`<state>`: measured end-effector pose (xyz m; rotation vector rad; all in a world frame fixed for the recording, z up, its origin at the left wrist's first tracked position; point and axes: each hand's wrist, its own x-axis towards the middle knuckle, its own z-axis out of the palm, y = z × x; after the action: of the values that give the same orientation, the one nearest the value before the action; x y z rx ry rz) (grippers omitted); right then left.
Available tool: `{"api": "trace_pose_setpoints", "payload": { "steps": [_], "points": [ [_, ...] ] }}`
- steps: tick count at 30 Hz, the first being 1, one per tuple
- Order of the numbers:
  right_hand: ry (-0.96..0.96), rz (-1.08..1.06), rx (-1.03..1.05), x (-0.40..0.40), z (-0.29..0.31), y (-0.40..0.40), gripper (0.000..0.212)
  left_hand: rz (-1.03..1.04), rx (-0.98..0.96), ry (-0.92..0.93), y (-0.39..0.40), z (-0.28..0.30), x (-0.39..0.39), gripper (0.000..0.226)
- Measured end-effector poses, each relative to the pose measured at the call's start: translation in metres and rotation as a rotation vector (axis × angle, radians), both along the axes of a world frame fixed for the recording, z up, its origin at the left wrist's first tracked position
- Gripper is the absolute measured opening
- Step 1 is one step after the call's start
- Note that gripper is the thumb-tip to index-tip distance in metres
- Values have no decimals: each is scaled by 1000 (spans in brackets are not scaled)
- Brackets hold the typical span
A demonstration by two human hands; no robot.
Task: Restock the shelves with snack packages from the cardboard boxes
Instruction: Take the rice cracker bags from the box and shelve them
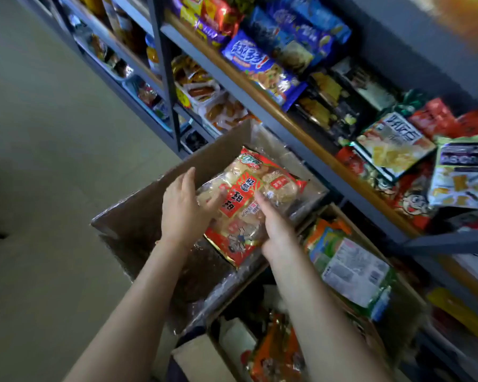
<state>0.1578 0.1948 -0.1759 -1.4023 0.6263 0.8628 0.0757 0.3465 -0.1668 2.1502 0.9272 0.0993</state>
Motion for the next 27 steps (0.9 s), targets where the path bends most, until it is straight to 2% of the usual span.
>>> {"api": "trace_pose_setpoints", "payload": {
  "steps": [4, 7, 8, 10, 13, 15, 17, 19, 21, 23, 25, 27],
  "points": [
    [-303, 124, 117, -19, 86, -101, 73, -151, -516, -9, -49, 83, -12, 67],
    [-441, 180, 130, -36, 132, -184, 86, -296, -913, -160, -119, 133, -24, 35],
    [-479, 168, 137, -44, 142, -213, 85, -314, -976, -204, -149, 146, -28, 28],
    [-513, 81, 128, -63, 166, -271, 80, -309, -1027, -286, -213, 171, -37, 31],
    [-533, -121, 203, -97, 199, -368, 64, -192, -1079, -424, -297, 201, -50, 42],
    [-592, -192, 242, -123, 215, -431, 57, -106, -1160, -517, -346, 220, -57, 59],
    [-655, -211, 269, -152, 231, -475, 68, -165, -1266, -566, -397, 238, -65, 57],
    [-700, -213, 271, -175, 244, -503, 81, -286, -1370, -518, -451, 255, -76, 39],
    [-741, -278, 260, -192, 258, -524, 80, -427, -1367, -429, -506, 270, -87, 37],
    [-823, -445, 151, -204, 275, -554, 59, -505, -1246, -357, -544, 276, -88, 52],
    [-951, -531, -33, -218, 296, -596, 27, -435, -985, -347, -568, 285, -86, 82],
    [-1066, -464, -342, -235, 320, -644, 14, -409, -646, -442, -587, 298, -87, 115]
  ]
}}
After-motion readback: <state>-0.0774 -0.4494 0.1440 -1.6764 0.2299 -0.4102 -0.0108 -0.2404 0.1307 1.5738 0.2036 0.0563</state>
